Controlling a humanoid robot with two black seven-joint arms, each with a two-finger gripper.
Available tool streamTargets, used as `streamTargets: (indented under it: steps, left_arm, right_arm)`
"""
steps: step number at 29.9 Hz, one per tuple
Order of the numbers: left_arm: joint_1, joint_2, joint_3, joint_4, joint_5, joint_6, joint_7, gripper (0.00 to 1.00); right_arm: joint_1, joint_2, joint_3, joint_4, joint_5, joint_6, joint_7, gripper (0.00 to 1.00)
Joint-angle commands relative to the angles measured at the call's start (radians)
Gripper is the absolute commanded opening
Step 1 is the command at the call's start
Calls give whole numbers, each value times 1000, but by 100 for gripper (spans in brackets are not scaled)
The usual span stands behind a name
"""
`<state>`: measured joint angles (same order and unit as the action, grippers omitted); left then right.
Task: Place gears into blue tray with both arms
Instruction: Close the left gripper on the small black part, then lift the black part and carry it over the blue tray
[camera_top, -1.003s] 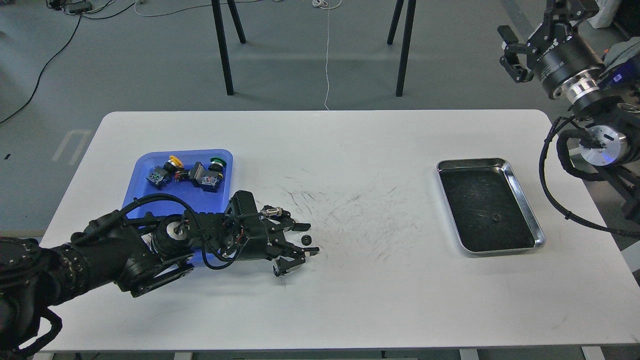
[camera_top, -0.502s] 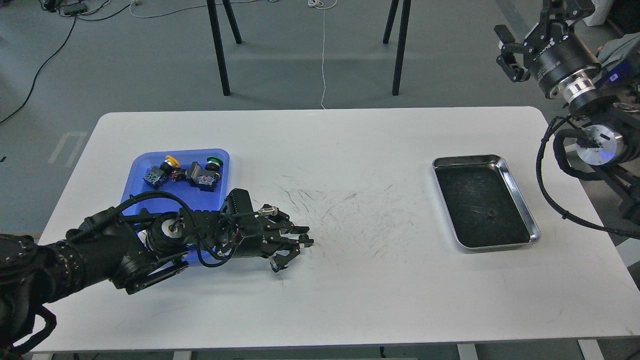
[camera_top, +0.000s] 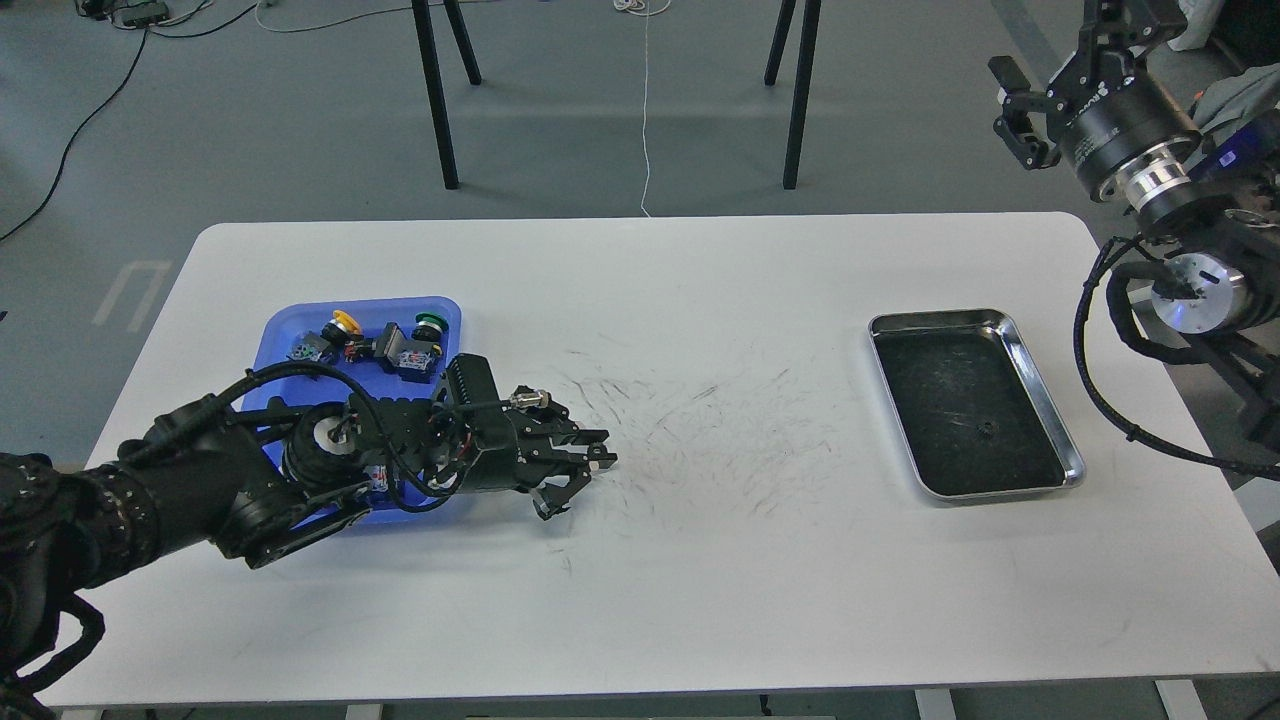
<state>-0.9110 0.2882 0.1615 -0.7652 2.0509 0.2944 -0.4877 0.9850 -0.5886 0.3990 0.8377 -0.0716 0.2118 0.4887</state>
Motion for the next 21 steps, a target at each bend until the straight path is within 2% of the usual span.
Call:
streamTargets:
  steps: [1, 16, 21]
  left_arm:
    - [-14, 2, -4, -3, -40, 3, -1, 18]
    - [-155, -9, -7, -5, -491, -4, -1, 18]
    - [-184, -3, -10, -6, -626, -38, -1, 18]
  right_arm:
    - [0, 1, -2, -2, -1, 1, 0, 98]
    - [-15, -8, -8, -6, -10, 11, 0, 98]
    - [-34, -11, -8, -8, -14, 14, 0, 98]
